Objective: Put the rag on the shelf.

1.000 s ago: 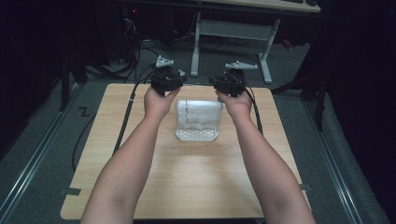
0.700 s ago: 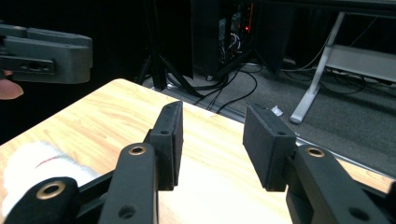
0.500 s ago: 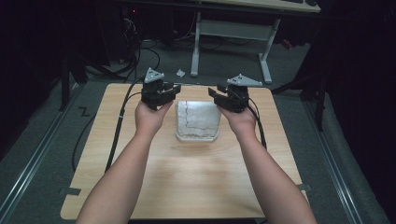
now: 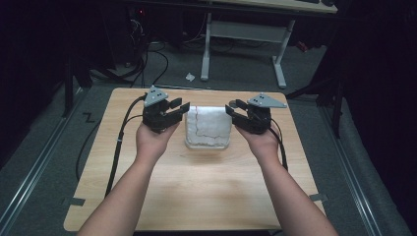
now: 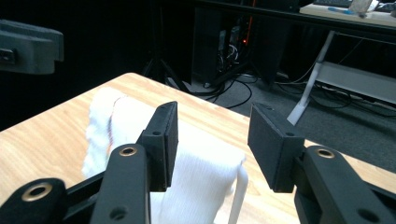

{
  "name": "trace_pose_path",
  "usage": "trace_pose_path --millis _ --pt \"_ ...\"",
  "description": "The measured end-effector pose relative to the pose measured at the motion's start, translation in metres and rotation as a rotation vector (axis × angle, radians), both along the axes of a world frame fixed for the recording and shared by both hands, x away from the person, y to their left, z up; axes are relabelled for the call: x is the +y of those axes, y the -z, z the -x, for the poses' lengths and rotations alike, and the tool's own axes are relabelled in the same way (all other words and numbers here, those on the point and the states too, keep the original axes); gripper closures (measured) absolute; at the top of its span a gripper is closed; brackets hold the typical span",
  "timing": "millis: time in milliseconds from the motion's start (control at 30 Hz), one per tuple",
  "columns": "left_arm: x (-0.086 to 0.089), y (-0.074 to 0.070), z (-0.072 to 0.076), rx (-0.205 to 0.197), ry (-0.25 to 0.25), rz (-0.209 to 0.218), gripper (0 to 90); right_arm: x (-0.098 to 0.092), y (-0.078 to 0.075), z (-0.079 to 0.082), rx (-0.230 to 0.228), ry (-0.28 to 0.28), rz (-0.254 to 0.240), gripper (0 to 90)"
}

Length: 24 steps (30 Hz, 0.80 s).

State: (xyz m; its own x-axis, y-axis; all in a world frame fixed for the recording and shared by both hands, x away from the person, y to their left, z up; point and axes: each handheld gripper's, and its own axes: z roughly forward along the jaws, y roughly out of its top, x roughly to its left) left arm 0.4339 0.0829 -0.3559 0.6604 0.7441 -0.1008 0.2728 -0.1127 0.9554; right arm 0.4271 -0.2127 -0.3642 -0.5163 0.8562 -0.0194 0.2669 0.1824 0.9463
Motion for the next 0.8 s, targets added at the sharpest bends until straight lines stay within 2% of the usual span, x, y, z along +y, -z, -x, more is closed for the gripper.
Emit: trace_pose_path --millis 100,233,333,400,467,633,733,800 --pt "0.002 0.007 0.005 -0.007 -0.008 -0.020 61.0 -0.004 0.006 0.007 0.003 0.001 0.012 52.5" --pt "0.008 0.025 0.007 0.028 -0.007 -0.021 60.1 -0.007 0.018 0.014 0.017 -0.001 0.033 51.0" --pt "0.012 0.044 0.014 0.039 -0.001 -0.035 58.3 -0.008 0.032 0.021 0.036 -0.007 0.048 49.7" --pt "0.014 0.059 0.020 0.064 0.009 -0.038 57.7 -0.009 0.043 0.026 0.050 -0.016 0.054 49.7" --pt "0.017 0.079 0.027 0.114 0.018 -0.046 57.6 -0.009 0.055 0.031 0.063 -0.025 0.066 49.8" --pt "0.025 0.122 0.050 0.173 0.049 -0.072 57.1 -0.009 0.088 0.049 0.103 -0.032 0.066 49.6" --pt "0.034 0.140 0.063 0.215 0.070 -0.092 55.8 -0.010 0.107 0.060 0.122 -0.027 0.080 49.6" --pt "0.042 0.148 0.073 0.239 0.093 -0.140 53.5 -0.011 0.117 0.067 0.130 -0.030 0.095 49.6"
